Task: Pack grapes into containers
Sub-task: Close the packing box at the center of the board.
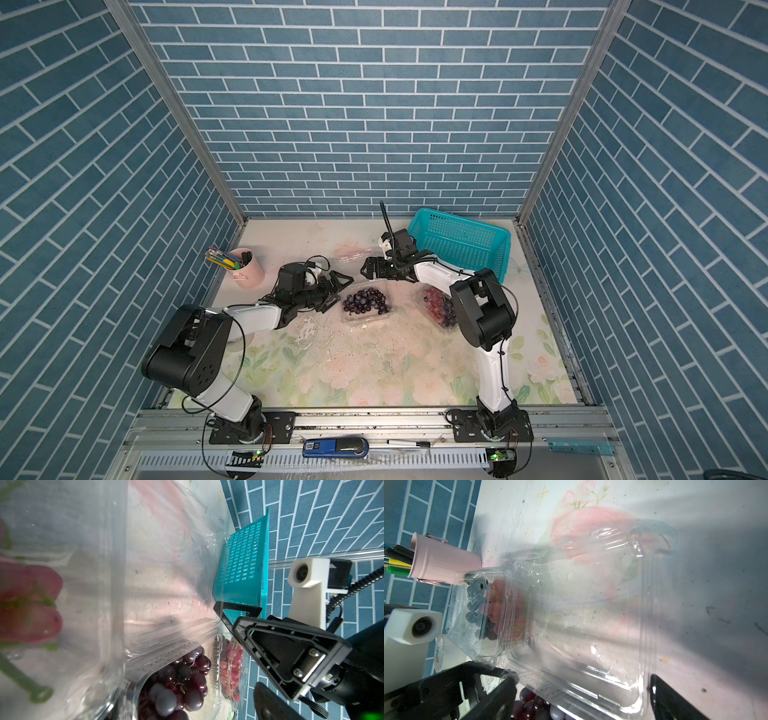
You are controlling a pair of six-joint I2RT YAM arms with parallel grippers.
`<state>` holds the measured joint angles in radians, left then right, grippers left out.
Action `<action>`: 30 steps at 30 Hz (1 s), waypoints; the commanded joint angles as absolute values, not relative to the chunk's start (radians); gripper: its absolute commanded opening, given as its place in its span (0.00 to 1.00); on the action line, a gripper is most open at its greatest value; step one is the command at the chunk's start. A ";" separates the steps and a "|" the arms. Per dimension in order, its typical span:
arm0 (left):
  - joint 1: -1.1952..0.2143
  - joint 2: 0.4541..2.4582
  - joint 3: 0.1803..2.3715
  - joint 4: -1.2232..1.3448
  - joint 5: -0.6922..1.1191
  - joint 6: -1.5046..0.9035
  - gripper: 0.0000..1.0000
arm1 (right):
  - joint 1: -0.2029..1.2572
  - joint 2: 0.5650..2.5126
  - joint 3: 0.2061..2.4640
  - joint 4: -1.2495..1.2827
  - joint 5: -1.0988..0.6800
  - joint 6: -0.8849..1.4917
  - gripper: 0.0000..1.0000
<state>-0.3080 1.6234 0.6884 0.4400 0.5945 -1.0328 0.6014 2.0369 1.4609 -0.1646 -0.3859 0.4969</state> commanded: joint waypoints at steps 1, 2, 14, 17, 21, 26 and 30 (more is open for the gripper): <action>-0.312 1.639 0.741 0.465 0.597 -1.008 0.99 | 0.594 1.988 1.432 -0.173 -0.407 0.470 0.99; -0.312 1.643 0.747 0.467 0.598 -1.009 1.00 | 0.591 1.979 1.422 -0.170 -0.408 0.469 0.99; -0.350 1.660 0.771 0.475 0.598 -1.018 1.00 | 0.575 1.907 1.324 -0.111 -0.429 0.443 0.99; -0.365 1.654 0.764 0.472 0.593 -1.020 1.00 | 0.568 1.905 1.320 -0.113 -0.430 0.437 0.99; -0.391 1.648 0.745 0.496 0.583 -1.043 1.00 | 0.555 1.911 1.315 -0.108 -0.438 0.421 0.99; -0.410 1.626 0.737 0.494 0.574 -1.043 1.00 | 0.552 1.890 1.294 -0.086 -0.456 0.401 0.99; -0.409 1.590 0.749 0.453 0.564 -1.014 1.00 | 0.552 1.876 1.278 -0.081 -0.458 0.381 0.99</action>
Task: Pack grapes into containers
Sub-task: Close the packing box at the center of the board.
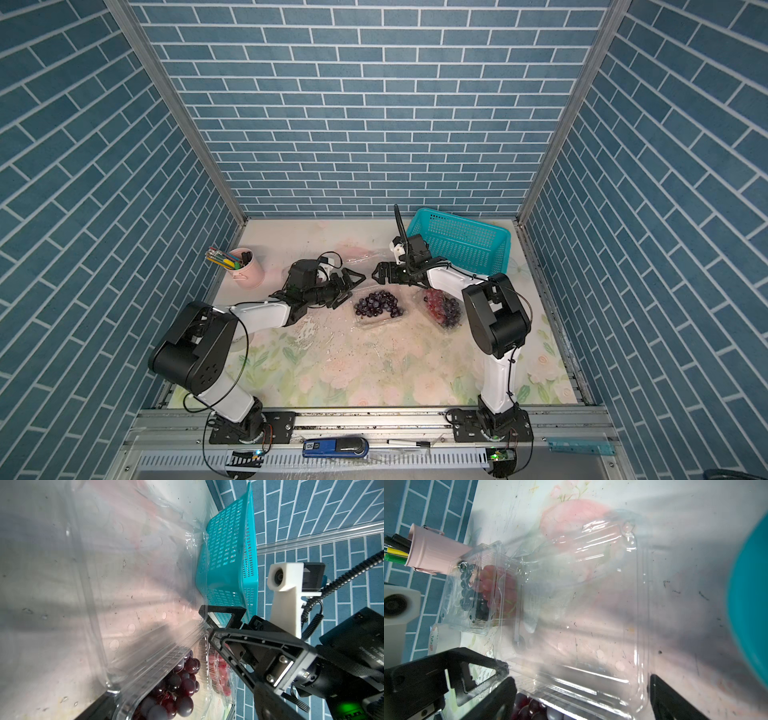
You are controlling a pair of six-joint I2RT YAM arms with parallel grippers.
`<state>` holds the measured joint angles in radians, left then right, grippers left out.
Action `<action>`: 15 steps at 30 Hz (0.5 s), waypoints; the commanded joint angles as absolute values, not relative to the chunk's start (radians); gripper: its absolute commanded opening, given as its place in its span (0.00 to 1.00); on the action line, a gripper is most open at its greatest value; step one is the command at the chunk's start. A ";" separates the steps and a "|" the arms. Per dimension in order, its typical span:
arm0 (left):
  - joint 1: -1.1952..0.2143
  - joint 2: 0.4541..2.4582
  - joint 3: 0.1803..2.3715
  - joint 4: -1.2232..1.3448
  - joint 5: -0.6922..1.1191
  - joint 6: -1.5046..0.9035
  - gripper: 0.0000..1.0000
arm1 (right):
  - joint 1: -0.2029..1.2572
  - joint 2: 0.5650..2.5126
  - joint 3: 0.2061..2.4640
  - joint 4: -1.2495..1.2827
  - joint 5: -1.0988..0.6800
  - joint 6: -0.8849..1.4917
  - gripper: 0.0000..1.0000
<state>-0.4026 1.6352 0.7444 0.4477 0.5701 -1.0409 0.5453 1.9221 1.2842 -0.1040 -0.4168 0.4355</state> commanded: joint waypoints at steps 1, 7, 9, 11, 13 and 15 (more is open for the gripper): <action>-0.409 1.584 0.756 0.436 0.562 -1.003 1.00 | 0.552 1.875 1.276 -0.081 -0.459 0.378 0.99; -0.399 1.583 0.783 0.398 0.573 -0.976 1.00 | 0.551 1.861 1.246 -0.042 -0.475 0.370 0.99; -0.398 1.586 0.778 0.402 0.574 -0.976 1.00 | 0.552 1.861 1.238 -0.032 -0.477 0.364 0.99; -0.398 1.578 0.769 0.401 0.575 -0.979 1.00 | 0.550 1.864 1.236 -0.025 -0.481 0.356 0.99; -0.400 1.563 0.758 0.399 0.574 -0.978 1.00 | 0.548 1.870 1.236 -0.019 -0.491 0.349 0.99; -0.401 1.546 0.744 0.399 0.569 -0.986 1.00 | 0.546 1.882 1.238 -0.007 -0.506 0.341 0.99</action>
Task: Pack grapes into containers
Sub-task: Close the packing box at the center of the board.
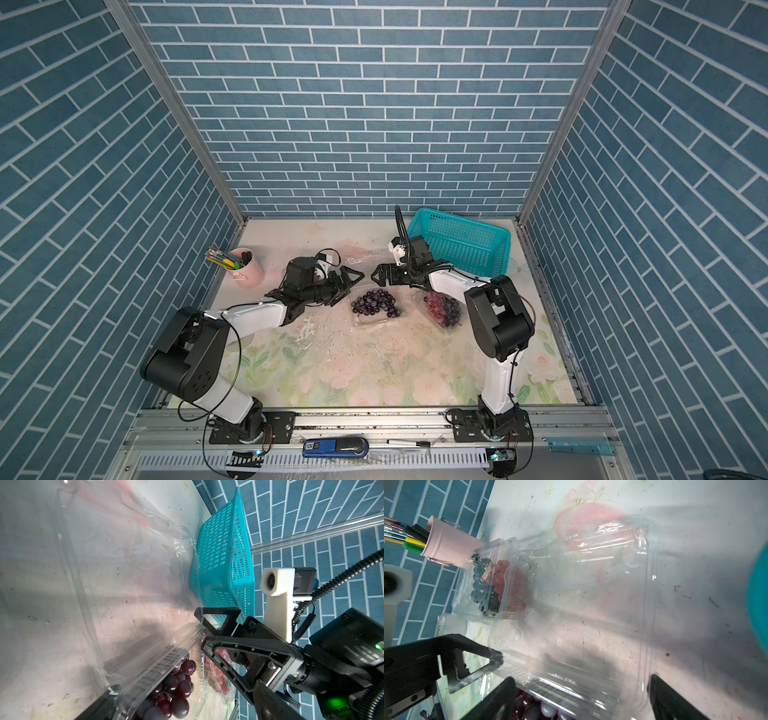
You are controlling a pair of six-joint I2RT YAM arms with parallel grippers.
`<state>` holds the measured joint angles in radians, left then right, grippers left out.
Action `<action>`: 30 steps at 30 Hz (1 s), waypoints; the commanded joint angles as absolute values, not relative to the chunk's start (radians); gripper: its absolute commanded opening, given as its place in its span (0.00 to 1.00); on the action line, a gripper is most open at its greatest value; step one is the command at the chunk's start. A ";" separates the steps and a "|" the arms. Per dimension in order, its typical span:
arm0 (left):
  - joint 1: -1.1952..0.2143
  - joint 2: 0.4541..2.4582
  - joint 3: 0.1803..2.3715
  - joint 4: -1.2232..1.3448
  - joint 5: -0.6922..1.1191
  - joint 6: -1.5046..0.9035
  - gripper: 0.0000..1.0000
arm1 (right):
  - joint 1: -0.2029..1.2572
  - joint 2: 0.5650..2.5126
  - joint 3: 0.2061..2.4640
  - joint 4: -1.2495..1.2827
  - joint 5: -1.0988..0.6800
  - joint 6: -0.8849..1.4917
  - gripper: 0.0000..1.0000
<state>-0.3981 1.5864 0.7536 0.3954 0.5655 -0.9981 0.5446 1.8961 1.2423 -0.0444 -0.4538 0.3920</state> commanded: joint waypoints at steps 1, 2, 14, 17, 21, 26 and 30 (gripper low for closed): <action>-0.406 1.538 0.737 0.403 0.568 -0.992 0.99 | 0.545 1.886 1.239 -0.004 -0.508 0.336 0.99; -0.412 1.530 0.730 0.405 0.566 -0.999 1.00 | 0.545 1.890 1.242 -0.003 -0.510 0.331 0.99; -0.441 1.517 0.652 0.415 0.546 -1.008 1.00 | 0.538 1.931 1.267 -0.025 -0.490 0.305 0.99; -0.438 1.524 0.658 0.396 0.541 -0.988 1.00 | 0.537 1.925 1.252 -0.004 -0.498 0.307 0.99; -0.423 1.539 0.672 0.374 0.542 -0.968 0.99 | 0.532 1.930 1.255 -0.026 -0.489 0.293 0.99; -0.411 1.534 0.691 0.282 0.514 -0.905 1.00 | 0.531 1.947 1.262 -0.064 -0.448 0.281 0.99; -0.399 1.534 0.693 0.226 0.496 -0.870 0.99 | 0.529 1.937 1.249 -0.075 -0.444 0.284 0.99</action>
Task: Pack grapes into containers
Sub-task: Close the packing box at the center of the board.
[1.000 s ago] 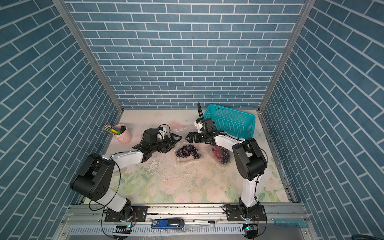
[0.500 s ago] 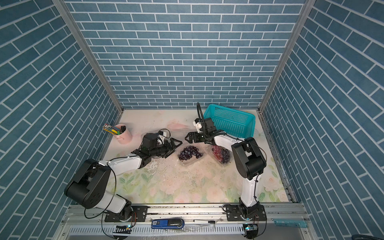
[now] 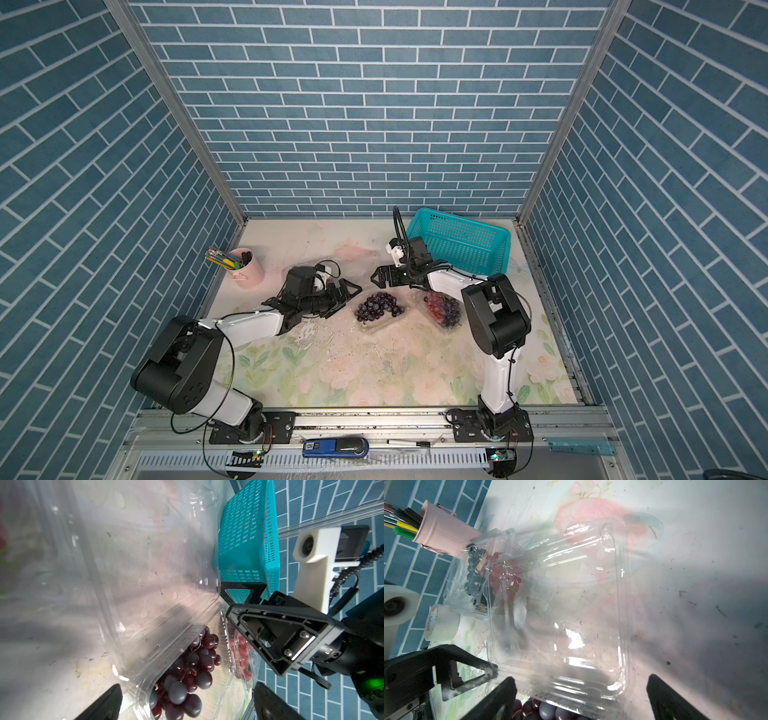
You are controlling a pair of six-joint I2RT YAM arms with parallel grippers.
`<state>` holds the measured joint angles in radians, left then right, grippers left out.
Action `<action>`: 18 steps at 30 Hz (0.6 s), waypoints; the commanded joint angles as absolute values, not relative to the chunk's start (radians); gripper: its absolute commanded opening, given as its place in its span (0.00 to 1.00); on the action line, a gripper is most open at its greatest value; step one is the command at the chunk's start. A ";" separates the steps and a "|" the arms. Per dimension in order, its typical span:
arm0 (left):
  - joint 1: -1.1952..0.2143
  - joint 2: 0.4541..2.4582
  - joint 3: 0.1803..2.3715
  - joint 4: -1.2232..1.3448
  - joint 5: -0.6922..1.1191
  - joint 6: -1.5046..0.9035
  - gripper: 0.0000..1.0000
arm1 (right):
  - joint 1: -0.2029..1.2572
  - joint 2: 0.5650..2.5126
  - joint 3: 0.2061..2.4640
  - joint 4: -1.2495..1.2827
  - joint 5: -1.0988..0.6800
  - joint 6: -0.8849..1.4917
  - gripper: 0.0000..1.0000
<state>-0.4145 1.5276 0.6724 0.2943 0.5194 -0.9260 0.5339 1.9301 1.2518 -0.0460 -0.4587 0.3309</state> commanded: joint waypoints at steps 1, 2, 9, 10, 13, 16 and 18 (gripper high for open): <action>-0.392 1.536 0.693 0.217 0.493 -0.865 1.00 | 0.529 1.931 1.245 -0.077 -0.443 0.288 0.99; -0.386 1.540 0.694 0.212 0.490 -0.856 1.00 | 0.530 1.924 1.242 -0.081 -0.432 0.291 0.99; -0.372 1.623 0.776 0.246 0.509 -0.834 1.00 | 0.529 1.892 1.208 -0.080 -0.423 0.333 0.99; -0.371 1.638 0.789 0.250 0.510 -0.835 1.00 | 0.530 1.888 1.204 -0.075 -0.423 0.336 0.99; -0.371 1.683 0.824 0.277 0.517 -0.834 0.99 | 0.530 1.882 1.190 -0.064 -0.420 0.339 0.99; -0.371 1.723 0.849 0.294 0.525 -0.834 1.00 | 0.530 1.881 1.187 -0.060 -0.428 0.341 0.99; -0.372 1.741 0.853 0.322 0.528 -0.845 0.99 | 0.530 1.878 1.183 -0.049 -0.434 0.346 0.99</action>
